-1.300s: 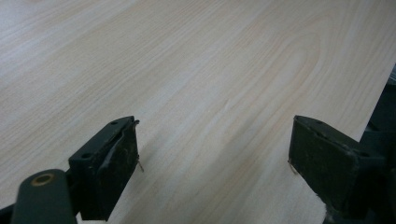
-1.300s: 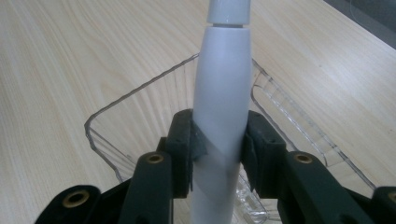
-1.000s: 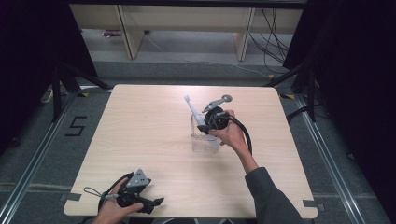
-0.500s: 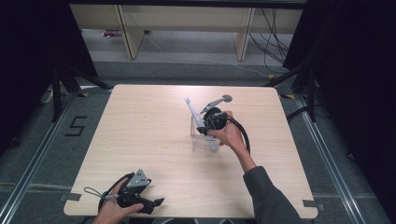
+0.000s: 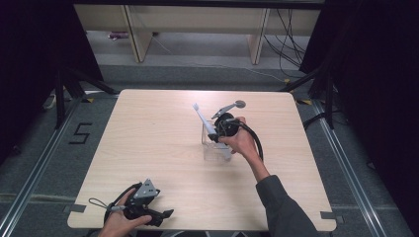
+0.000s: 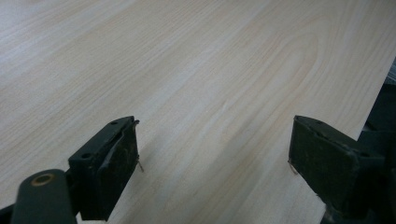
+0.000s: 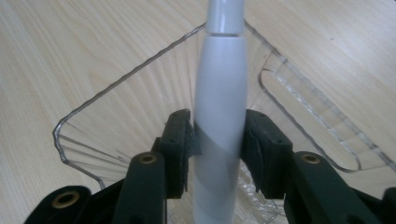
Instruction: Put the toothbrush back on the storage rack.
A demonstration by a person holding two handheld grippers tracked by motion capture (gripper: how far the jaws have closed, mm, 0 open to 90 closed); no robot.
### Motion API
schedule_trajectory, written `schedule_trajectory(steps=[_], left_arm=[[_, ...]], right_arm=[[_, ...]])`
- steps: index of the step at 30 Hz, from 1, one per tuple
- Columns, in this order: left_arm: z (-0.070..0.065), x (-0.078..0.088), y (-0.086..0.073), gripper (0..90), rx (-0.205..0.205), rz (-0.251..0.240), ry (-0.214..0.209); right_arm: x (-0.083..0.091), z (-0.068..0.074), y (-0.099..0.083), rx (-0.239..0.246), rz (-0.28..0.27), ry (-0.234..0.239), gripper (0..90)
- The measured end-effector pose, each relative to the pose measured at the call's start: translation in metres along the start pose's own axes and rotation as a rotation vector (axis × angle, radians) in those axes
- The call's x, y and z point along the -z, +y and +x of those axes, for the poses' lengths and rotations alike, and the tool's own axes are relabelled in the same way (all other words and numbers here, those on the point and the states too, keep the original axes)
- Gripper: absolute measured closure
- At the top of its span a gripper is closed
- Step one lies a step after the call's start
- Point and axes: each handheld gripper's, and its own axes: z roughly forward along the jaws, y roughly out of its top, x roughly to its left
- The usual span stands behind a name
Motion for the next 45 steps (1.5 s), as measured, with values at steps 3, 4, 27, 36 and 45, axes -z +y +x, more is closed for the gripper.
schedule_trajectory(steps=[3, 4, 27, 36, 45], left_arm=[[0.0, 0.0, 0.0, 15.1, -0.002, 0.001, -0.001], [0.001, 0.0, 0.0, 15.1, -0.013, 0.01, -0.002], [0.001, 0.0, 0.0, 15.1, -0.006, 0.011, 0.007], [0.001, 0.0, 0.0, 15.1, -0.008, 0.012, 0.004], [0.001, 0.0, 0.0, 15.1, -0.007, 0.012, 0.012]], right_arm=[[0.007, 0.0, 0.001, 0.029, -0.013, -0.008, 59.2], [0.008, -0.001, 0.001, 0.035, -0.02, 0.007, 58.8], [0.054, 0.004, -0.007, 0.019, -0.142, -0.008, 41.1], [0.065, 0.003, -0.012, 0.014, -0.153, -0.011, 38.9], [0.079, 0.004, -0.018, -0.002, -0.186, -0.003, 37.6]])
